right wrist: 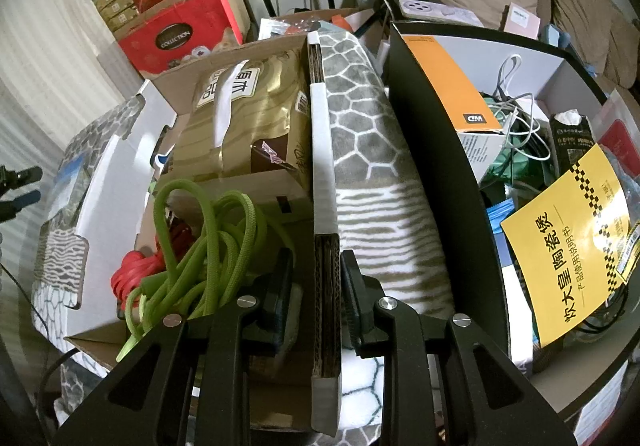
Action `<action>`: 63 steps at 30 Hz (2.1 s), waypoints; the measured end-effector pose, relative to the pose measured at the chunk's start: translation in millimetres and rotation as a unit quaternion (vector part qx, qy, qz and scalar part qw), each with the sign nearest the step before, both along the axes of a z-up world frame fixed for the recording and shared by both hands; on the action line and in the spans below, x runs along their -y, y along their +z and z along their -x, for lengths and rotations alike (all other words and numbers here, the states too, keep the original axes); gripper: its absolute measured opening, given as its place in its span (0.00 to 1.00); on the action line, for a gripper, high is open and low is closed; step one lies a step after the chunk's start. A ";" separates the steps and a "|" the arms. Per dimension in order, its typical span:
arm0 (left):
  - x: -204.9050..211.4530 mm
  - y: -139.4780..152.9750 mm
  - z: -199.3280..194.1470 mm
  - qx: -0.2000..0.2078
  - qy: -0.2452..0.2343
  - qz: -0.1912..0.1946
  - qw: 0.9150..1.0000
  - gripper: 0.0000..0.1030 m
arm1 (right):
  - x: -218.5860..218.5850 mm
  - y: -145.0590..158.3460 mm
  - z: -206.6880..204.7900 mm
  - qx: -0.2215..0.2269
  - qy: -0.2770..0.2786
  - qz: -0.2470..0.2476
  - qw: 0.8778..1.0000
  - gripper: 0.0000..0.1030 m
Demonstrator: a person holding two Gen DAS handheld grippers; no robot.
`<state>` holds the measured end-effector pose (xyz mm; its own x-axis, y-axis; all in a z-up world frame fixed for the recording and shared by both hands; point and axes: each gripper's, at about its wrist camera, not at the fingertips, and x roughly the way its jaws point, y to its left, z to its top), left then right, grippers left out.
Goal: Organize objects
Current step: 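Lift the mask packet with the left tool and turn it upright, then carry the mask packet into the white box and release it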
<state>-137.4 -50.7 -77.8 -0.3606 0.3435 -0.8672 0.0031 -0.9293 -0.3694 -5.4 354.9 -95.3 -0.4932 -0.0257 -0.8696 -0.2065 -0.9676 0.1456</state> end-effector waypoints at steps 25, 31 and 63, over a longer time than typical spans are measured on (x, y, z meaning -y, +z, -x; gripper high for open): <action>65.7 -65.3 -13.3 0.039 0.193 -0.217 0.956 0.70 | 0.6 -0.7 0.0 0.001 0.000 0.000 1.000 0.25; 76.7 -73.4 -10.1 0.027 0.244 -0.221 0.944 0.47 | 0.3 -1.6 -0.9 0.001 0.000 -0.001 1.000 0.25; -18.2 68.5 -32.7 -0.098 0.004 -0.271 0.958 0.01 | 2.1 -2.9 -4.1 0.000 0.000 0.004 1.000 0.25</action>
